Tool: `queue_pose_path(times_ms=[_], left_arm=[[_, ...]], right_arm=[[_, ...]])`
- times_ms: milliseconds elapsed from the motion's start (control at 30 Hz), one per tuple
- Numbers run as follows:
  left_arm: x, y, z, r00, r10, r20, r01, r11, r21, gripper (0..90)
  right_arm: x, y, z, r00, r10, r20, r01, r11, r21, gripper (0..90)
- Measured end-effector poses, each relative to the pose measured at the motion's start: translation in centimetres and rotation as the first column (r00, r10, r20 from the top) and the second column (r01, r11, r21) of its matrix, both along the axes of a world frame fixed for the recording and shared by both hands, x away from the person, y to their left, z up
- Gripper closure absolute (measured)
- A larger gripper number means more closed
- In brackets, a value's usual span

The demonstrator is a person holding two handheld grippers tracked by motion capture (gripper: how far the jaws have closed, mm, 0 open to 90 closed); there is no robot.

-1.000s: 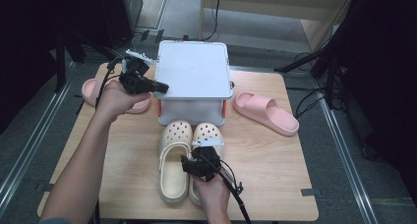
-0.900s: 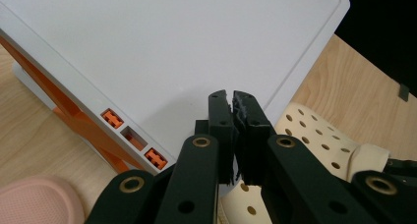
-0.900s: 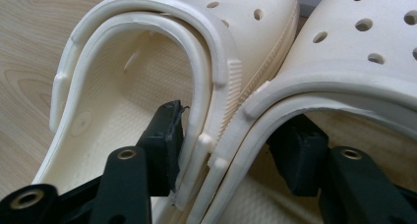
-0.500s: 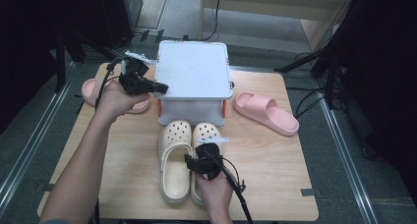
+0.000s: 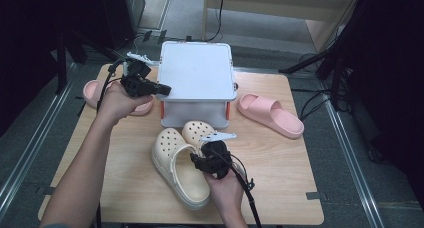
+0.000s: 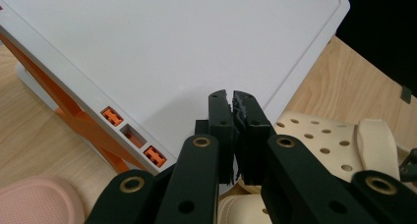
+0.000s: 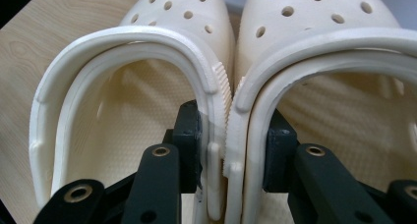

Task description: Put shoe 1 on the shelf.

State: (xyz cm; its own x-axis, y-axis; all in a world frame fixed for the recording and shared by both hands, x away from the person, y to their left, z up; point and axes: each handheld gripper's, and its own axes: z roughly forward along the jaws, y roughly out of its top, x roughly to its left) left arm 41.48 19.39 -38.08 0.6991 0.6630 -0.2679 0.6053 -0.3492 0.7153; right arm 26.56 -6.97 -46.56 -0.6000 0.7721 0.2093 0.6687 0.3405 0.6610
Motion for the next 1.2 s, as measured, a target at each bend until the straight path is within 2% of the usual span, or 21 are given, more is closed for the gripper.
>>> queue_pose_path(times_ms=[167,200,267,500,800,1033,1200], left_arm=[[0.0,0.0,0.0,1.0000,0.002,-0.003,-0.002,1.0000,-0.005,86.8],[0.0,0.1,0.0,1.0000,0.002,-0.003,-0.002,1.0000,-0.005,86.9],[0.0,0.1,-0.1,1.0000,0.000,-0.002,0.000,1.0000,-0.006,86.8],[0.0,0.2,-0.1,1.0000,-0.004,0.000,0.004,0.9999,-0.013,86.9],[0.0,0.1,-0.2,1.0000,-0.002,-0.005,0.002,0.9998,-0.017,87.0],[0.0,0.1,-0.1,1.0000,0.001,-0.004,-0.001,0.9999,-0.012,87.2],[0.0,0.2,-0.1,1.0000,0.000,-0.003,0.000,0.9999,-0.013,87.2]], right_arm=[[1.5,0.0,1.4,0.9994,0.017,0.030,-0.016,1.000,-0.014,67.4],[2.4,-0.1,1.6,0.9989,0.016,0.043,-0.016,1.000,-0.010,67.4],[2.9,-0.2,1.7,0.9986,0.014,0.051,-0.013,1.000,-0.012,67.4],[7.3,-0.5,0.6,0.9959,-0.029,0.085,0.031,0.999,-0.023,67.4],[9.6,-0.5,-0.8,0.9916,-0.095,0.088,0.096,0.995,-0.004,67.3],[10.0,0.8,-0.8,0.9843,-0.124,0.126,0.126,0.992,-0.008,67.3],[10.7,0.9,-1.1,0.9804,-0.159,0.116,0.158,0.987,0.016,67.2]])
